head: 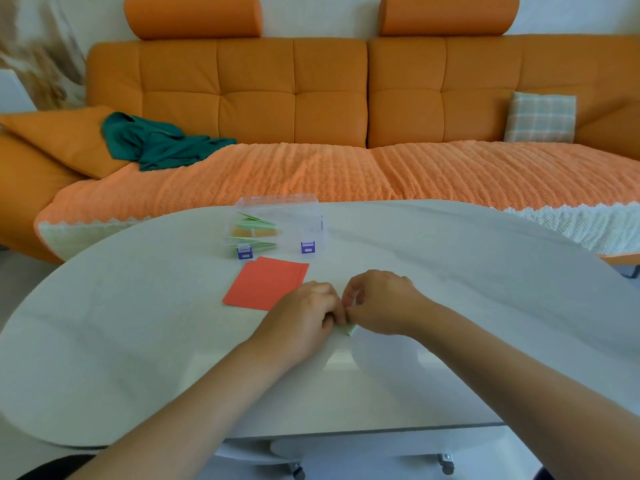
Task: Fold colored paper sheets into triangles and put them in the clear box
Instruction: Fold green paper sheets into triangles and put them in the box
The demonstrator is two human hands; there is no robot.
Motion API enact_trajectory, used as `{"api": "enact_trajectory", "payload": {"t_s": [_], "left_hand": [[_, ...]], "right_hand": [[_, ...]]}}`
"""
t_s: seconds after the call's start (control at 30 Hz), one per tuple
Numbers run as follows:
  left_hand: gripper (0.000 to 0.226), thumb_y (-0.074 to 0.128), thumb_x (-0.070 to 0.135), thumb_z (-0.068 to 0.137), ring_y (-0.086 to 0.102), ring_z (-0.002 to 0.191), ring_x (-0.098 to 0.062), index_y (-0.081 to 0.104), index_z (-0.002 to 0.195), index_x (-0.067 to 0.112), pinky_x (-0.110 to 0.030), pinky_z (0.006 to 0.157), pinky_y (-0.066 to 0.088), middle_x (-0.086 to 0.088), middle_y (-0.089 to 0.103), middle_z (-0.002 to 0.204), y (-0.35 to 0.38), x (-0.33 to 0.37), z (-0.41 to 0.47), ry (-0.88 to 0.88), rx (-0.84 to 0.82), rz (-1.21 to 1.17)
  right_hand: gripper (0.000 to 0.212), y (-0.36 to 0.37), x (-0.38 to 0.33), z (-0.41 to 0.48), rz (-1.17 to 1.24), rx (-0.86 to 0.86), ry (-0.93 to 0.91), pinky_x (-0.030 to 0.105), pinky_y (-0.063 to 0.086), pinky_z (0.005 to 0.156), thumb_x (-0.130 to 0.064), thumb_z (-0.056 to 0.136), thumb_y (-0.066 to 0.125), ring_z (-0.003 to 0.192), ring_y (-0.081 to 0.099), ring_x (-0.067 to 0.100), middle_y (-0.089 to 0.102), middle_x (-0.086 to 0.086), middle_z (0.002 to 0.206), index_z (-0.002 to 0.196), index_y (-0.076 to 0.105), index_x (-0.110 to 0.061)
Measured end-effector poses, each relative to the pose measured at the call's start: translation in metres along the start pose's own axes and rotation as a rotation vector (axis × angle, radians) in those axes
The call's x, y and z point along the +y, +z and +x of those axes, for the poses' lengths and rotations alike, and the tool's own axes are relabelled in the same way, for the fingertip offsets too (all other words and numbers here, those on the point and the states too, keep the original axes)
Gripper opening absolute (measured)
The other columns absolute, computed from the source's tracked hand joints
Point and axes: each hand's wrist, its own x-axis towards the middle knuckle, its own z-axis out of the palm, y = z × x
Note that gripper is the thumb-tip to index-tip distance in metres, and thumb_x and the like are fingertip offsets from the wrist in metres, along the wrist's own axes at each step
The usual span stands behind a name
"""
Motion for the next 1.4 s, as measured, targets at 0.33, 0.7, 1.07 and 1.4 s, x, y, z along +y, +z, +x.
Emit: {"api": "enact_trajectory", "payload": {"t_s": [0.33, 0.7, 1.07, 1.4], "left_hand": [[0.036, 0.04, 0.033, 0.093, 0.046, 0.084, -0.016, 0.065, 0.119, 0.029, -0.031, 0.067, 0.044, 0.006, 0.05, 0.091, -0.003, 0.012, -0.018, 0.137, -0.065, 0.199], [0.044, 0.042, 0.048, 0.094, 0.038, 0.101, -0.011, 0.053, 0.135, 0.037, -0.031, 0.084, 0.044, 0.01, 0.039, 0.1, -0.008, 0.016, -0.025, 0.101, -0.167, 0.202], [0.047, 0.041, 0.054, 0.091, 0.034, 0.1, -0.009, 0.054, 0.133, 0.039, -0.029, 0.086, 0.04, 0.013, 0.033, 0.099, -0.004, 0.018, -0.022, 0.083, -0.167, 0.218], [0.054, 0.035, 0.061, 0.087, 0.029, 0.095, -0.006, 0.055, 0.132, 0.04, -0.025, 0.082, 0.035, 0.013, 0.034, 0.099, -0.002, 0.018, -0.022, 0.061, -0.156, 0.212]], "right_hand": [[0.003, -0.01, 0.019, -0.012, 0.143, -0.026, -0.036, 0.02, 0.048, 0.079, -0.038, 0.08, 0.072, 0.087, 0.059, -0.003, 0.063, -0.022, 0.086, 0.081, 0.075, -0.039], [0.007, -0.012, 0.025, -0.013, 0.181, -0.042, -0.037, 0.008, 0.036, 0.065, -0.035, 0.081, 0.078, 0.079, 0.055, -0.008, 0.061, -0.022, 0.084, 0.088, 0.076, -0.035], [0.016, -0.015, 0.032, 0.001, 0.264, -0.048, 0.077, 0.018, 0.049, 0.068, -0.015, 0.081, 0.073, 0.077, 0.062, 0.005, 0.069, -0.013, 0.082, 0.079, 0.077, -0.031], [0.026, -0.016, 0.041, 0.011, 0.262, 0.055, 0.167, 0.018, 0.048, 0.062, -0.01, 0.086, 0.06, 0.08, 0.062, 0.01, 0.071, -0.008, 0.087, 0.084, 0.08, -0.026]]}}
